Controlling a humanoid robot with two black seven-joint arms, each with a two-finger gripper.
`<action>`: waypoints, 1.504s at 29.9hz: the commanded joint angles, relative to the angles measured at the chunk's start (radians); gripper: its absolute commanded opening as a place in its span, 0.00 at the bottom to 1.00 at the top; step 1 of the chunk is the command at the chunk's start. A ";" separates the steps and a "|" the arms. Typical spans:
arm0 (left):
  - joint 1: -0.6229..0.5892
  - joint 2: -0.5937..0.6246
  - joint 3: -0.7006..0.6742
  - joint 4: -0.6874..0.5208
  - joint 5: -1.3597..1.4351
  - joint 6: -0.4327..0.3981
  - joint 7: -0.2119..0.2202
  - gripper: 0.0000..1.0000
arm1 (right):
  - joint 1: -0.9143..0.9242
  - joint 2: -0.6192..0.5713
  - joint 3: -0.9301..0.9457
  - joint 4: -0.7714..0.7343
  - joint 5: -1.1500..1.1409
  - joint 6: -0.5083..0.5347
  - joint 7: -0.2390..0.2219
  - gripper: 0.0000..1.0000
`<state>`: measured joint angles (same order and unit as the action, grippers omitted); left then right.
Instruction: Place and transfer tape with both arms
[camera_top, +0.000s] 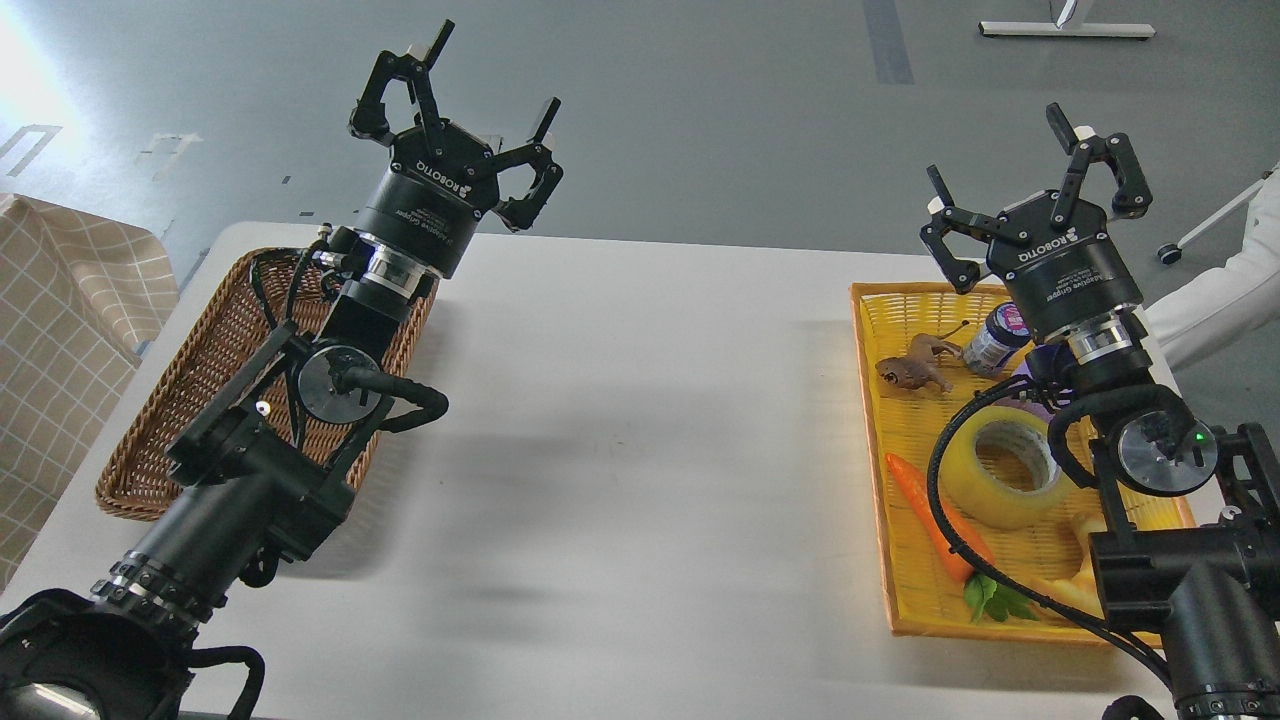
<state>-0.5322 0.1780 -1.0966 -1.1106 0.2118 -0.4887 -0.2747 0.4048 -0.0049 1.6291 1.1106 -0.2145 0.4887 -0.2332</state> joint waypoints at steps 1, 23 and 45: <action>0.000 0.000 0.001 0.000 0.000 0.000 0.000 0.98 | 0.000 0.000 0.000 0.000 0.000 0.000 0.000 1.00; -0.002 0.000 0.003 0.000 0.001 0.000 0.000 0.98 | 0.000 0.000 0.000 -0.001 0.000 0.000 0.000 1.00; 0.000 -0.005 0.001 -0.005 0.001 0.000 0.000 0.98 | 0.000 0.000 -0.002 0.002 0.001 0.000 0.000 1.00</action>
<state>-0.5331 0.1734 -1.0948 -1.1113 0.2133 -0.4887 -0.2747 0.4036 -0.0047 1.6275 1.1115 -0.2146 0.4887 -0.2332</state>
